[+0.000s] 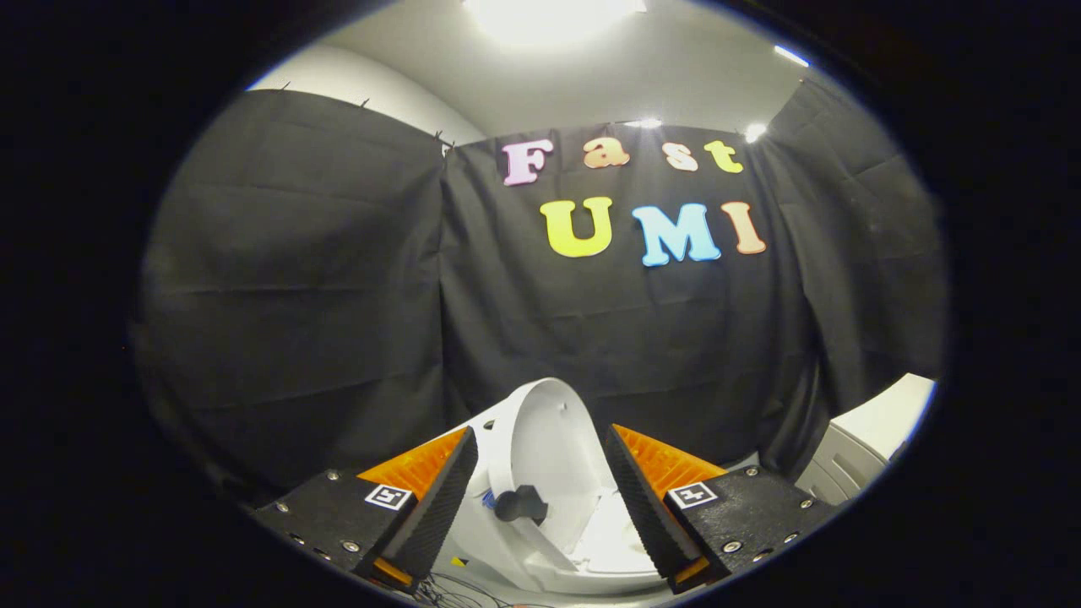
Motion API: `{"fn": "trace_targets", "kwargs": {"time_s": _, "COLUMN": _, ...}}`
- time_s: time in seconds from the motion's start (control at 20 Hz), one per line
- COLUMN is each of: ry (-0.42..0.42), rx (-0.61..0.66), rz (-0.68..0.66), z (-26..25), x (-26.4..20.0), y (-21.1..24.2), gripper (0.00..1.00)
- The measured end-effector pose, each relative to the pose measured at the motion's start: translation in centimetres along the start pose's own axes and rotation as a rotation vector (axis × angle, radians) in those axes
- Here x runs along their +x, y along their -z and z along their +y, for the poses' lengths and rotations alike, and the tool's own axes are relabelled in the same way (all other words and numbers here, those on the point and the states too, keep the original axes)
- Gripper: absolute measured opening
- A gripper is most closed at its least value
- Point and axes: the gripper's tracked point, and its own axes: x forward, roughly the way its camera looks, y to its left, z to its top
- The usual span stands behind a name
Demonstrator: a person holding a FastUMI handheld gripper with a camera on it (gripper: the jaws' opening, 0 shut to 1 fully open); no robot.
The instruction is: Open the toilet lid.
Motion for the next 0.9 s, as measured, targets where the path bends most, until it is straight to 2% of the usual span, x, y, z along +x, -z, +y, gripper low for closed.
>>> {"fn": "trace_targets", "kwargs": {"time_s": 0.15, "ry": 0.012, "rx": 0.047, "rz": -0.069, "z": -5.2, "x": -1.8, "y": -4.3, "gripper": 0.94}}
{"fn": "trace_targets", "kwargs": {"time_s": 0.25, "ry": -0.005, "rx": 0.022, "rz": -0.119, "z": -8.7, "x": -3.8, "y": -6.1, "gripper": 0.94}}
{"fn": "trace_targets", "kwargs": {"time_s": 0.35, "ry": 0.033, "rx": 0.006, "rz": -0.181, "z": -13.9, "x": -5.8, "y": -8.0, "gripper": 0.94}}
{"fn": "trace_targets", "kwargs": {"time_s": 0.55, "ry": 0.066, "rx": 0.088, "rz": -0.24, "z": -20.9, "x": -9.0, "y": -8.9, "gripper": 0.94}}
{"fn": "trace_targets", "kwargs": {"time_s": 0.7, "ry": 0.139, "rx": 0.061, "rz": -0.229, "z": -26.0, "x": -10.8, "y": -8.0, "gripper": 0.95}}
{"fn": "trace_targets", "kwargs": {"time_s": 0.9, "ry": 0.149, "rx": 0.145, "rz": -0.225, "z": -28.5, "x": -11.6, "y": -6.6, "gripper": 0.95}}
